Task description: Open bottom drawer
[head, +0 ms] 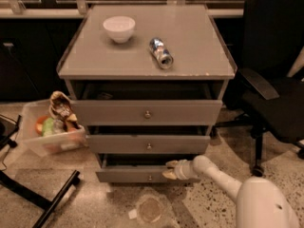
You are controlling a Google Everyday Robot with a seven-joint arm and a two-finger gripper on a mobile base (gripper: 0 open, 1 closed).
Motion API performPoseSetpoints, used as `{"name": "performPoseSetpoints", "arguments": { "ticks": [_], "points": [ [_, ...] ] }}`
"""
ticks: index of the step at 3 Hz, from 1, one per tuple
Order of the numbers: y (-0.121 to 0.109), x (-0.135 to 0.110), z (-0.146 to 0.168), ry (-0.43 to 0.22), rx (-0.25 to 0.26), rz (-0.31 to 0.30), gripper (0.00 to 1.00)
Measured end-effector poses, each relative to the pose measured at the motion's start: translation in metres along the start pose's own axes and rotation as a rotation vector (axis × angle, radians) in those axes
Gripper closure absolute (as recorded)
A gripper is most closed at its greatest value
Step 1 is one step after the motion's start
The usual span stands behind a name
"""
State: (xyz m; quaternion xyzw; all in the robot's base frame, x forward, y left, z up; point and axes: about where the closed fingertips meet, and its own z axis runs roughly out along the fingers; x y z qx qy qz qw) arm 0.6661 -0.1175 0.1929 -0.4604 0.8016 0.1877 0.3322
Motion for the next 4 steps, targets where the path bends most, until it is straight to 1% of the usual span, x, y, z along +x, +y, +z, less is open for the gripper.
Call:
{"name": "performPoseSetpoints", "arguments": {
  "ticks": [2,3,4],
  "points": [
    [0.000,-0.001,0.001,0.000,0.000,0.000,0.40],
    [0.006,0.004,0.006,0.008,-0.022,0.003,0.16],
    [0.019,0.022,-0.001,0.031,-0.035,0.026,0.00]
  ]
}}
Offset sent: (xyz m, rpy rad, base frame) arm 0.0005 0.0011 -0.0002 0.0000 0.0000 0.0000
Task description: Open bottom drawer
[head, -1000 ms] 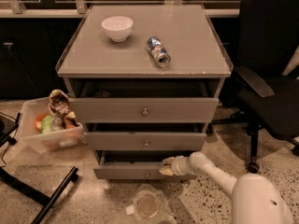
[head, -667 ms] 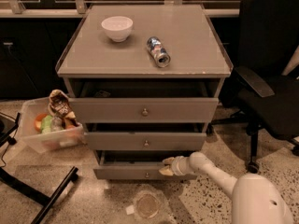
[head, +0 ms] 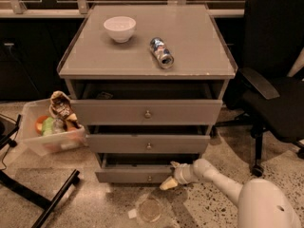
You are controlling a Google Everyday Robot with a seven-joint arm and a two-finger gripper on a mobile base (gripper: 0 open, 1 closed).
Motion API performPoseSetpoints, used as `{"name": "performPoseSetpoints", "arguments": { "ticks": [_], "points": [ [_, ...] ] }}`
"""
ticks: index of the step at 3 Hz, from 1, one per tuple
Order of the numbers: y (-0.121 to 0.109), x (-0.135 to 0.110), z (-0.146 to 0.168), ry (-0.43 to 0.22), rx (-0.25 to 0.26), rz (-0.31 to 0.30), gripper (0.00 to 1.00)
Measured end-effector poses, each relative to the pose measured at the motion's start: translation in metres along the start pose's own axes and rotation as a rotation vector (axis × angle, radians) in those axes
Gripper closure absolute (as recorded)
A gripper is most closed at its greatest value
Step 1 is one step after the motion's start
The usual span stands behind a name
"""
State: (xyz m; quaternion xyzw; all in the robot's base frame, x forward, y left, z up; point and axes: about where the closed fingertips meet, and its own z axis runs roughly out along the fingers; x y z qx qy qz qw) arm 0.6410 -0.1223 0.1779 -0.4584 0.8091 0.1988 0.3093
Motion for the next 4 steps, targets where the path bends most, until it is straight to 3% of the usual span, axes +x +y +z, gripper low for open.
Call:
{"name": "performPoseSetpoints", "arguments": {
  "ticks": [1,3,4],
  "points": [
    [0.019,0.017,-0.014,0.034,-0.008,0.015,0.00],
    [0.056,0.037,-0.031,0.109,-0.060,0.033,0.42],
    [0.056,0.035,-0.035,0.110,-0.060,0.034,0.65]
  ]
}}
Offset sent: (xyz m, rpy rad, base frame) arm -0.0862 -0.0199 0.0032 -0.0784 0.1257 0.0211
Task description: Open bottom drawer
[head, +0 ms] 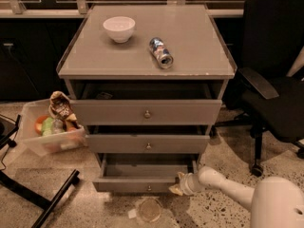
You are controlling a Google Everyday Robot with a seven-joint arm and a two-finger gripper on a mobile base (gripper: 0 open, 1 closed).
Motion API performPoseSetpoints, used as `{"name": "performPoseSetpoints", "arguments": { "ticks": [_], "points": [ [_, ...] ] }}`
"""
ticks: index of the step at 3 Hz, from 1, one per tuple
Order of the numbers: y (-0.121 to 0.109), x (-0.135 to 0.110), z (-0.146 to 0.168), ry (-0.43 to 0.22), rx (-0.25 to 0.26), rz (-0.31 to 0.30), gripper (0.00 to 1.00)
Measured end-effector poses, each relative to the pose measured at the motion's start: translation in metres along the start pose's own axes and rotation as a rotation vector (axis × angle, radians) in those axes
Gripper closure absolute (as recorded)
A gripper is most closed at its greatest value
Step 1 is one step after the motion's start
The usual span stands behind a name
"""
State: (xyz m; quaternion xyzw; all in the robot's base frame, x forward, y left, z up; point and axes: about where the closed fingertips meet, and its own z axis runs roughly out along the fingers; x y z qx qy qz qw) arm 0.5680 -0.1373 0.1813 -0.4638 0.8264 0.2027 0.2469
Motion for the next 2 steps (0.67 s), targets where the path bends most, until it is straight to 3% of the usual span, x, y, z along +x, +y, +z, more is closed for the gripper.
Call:
{"name": "performPoseSetpoints", "arguments": {
  "ticks": [1,2],
  "points": [
    [-0.0040,0.0019,-0.0144,0.004,0.029,0.002,0.88],
    [-0.0037,0.0002,-0.0170,0.004,0.029,0.002,1.00]
  ]
}}
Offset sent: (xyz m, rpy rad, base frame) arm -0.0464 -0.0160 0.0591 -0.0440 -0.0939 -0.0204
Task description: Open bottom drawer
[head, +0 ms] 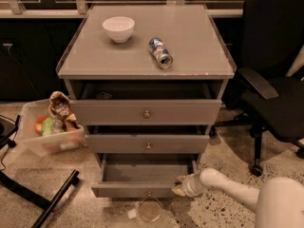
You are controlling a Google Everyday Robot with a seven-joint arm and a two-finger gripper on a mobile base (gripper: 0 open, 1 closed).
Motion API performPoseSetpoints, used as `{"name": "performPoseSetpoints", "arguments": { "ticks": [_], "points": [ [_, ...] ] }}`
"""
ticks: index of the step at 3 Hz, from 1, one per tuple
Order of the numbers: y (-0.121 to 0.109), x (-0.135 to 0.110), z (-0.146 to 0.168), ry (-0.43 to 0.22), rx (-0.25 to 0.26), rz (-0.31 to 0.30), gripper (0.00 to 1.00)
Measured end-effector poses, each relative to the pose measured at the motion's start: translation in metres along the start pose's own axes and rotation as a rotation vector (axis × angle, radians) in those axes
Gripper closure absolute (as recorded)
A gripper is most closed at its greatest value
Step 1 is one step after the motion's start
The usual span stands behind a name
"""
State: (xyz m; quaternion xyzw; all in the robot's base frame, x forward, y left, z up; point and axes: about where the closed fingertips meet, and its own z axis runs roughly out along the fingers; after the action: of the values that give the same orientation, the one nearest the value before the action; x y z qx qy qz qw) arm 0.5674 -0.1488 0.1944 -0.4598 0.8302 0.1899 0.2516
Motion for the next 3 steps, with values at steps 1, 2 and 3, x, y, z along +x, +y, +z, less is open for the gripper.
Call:
{"name": "performPoseSetpoints", "arguments": {
  "ticks": [1,2,3],
  "points": [
    [0.014,-0.007,-0.014,-0.001,0.020,-0.029,1.00],
    [0.039,-0.030,-0.041,-0.014,0.050,-0.110,0.83],
    [0.051,-0.051,-0.054,-0.031,0.072,-0.160,0.59]
  ]
}}
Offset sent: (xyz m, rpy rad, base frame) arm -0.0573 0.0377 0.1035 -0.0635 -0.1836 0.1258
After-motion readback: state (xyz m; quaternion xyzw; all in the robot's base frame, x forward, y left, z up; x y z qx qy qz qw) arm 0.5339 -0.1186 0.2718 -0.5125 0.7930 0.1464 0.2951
